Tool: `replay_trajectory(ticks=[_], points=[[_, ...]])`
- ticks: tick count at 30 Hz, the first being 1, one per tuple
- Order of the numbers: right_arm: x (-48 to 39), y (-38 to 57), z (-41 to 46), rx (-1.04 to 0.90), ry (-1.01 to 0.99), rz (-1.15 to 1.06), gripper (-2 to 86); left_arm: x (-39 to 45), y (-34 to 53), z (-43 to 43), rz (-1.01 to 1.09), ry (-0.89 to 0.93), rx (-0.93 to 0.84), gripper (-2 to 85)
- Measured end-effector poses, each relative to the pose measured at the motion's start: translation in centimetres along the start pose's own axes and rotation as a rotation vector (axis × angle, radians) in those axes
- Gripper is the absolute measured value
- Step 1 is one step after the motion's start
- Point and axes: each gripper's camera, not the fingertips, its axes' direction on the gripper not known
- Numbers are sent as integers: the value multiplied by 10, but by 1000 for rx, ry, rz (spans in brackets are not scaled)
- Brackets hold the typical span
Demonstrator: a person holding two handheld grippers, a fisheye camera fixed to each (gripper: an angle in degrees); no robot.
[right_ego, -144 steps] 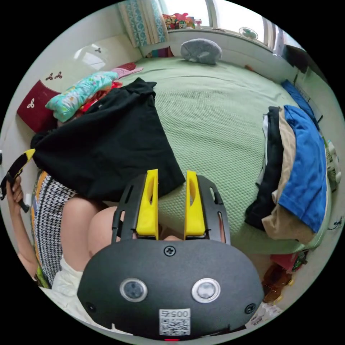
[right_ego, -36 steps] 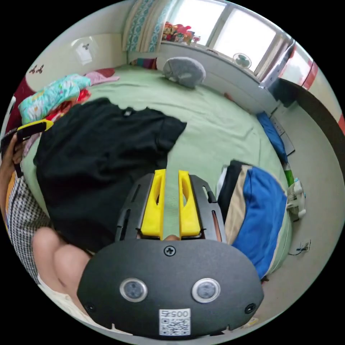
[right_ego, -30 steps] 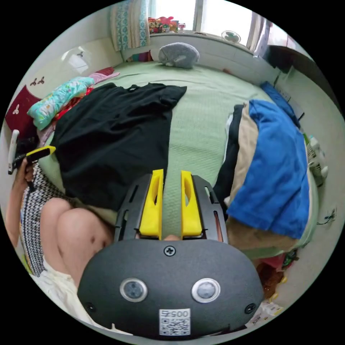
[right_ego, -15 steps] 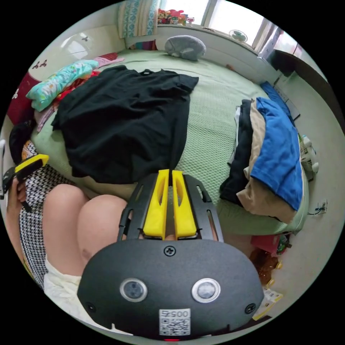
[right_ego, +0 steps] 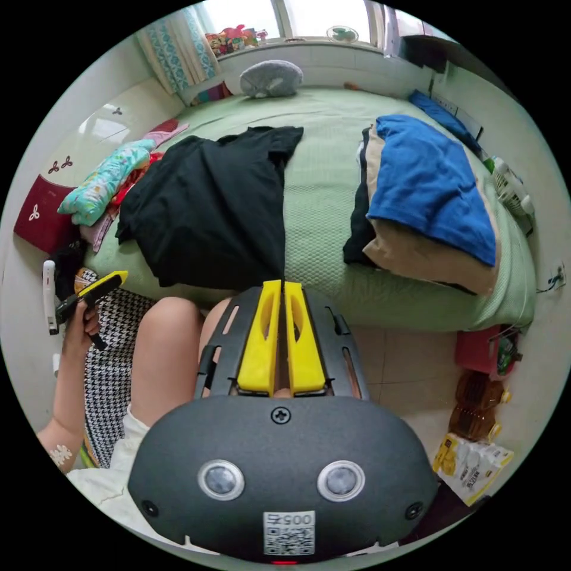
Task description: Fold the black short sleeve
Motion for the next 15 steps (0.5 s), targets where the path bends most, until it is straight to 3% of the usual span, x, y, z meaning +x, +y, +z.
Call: replay_trajectory(ticks=[5,11,15], points=[[0,-4,-5,128,-40,46,-9,6,2,17,-38,-54,-29,-4],[-12,-44,15,92,-84,182,-10,15,5,28,-57,-24,-16,-4],[-12,-39,22,121,-215,191,-10,14,3,34,-70,30,4,-4]])
